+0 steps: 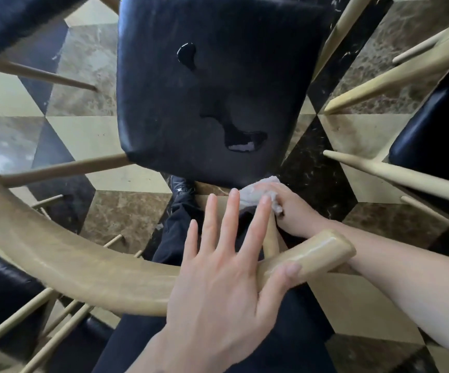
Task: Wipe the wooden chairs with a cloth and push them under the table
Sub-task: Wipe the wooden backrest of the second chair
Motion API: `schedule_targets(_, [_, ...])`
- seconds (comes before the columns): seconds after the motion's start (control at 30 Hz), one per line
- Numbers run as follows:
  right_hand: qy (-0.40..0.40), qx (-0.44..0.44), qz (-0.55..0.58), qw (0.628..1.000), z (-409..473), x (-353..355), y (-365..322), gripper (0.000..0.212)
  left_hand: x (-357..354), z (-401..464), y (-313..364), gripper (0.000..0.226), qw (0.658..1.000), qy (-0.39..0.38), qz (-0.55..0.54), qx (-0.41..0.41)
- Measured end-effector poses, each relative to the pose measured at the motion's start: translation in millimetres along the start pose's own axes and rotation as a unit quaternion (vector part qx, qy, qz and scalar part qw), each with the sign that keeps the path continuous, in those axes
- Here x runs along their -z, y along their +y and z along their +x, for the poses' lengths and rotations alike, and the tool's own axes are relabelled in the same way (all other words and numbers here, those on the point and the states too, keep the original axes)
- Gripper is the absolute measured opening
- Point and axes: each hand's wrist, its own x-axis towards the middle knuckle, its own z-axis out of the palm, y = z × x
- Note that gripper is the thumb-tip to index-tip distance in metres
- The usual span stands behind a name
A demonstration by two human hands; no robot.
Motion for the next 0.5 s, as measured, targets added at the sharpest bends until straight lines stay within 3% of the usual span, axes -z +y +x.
schedule_targets(0.1, [0.002, 0.007, -0.025, 1.0, 11.0, -2.4, 2.9, 0.049, -1.7, 3.3, -2.2, 0.064, 1.0, 0.009, 0.001, 0.016])
schedule_targets(0.27, [-0.039, -0.035, 0.067, 0.996, -21.8, 3.7, -7.7, 0.041, -1.7, 2.7, 2.4, 0.06, 0.999, -0.001, 0.02, 0.031])
schedule_targets(0.4, [-0.101, -0.001, 0.003, 0.995, -58.5, -16.8, 3.4, 0.047, -2.0, 4.7, 4.1, 0.061, 0.999, -0.009, 0.025, 0.046])
schedule_targets(0.5, [-0.102, 0.01, -0.042, 0.994, -69.1, -23.6, -7.0, 0.05, -2.1, 5.0, 4.1, 0.06, 0.998, -0.01, 0.022, 0.05])
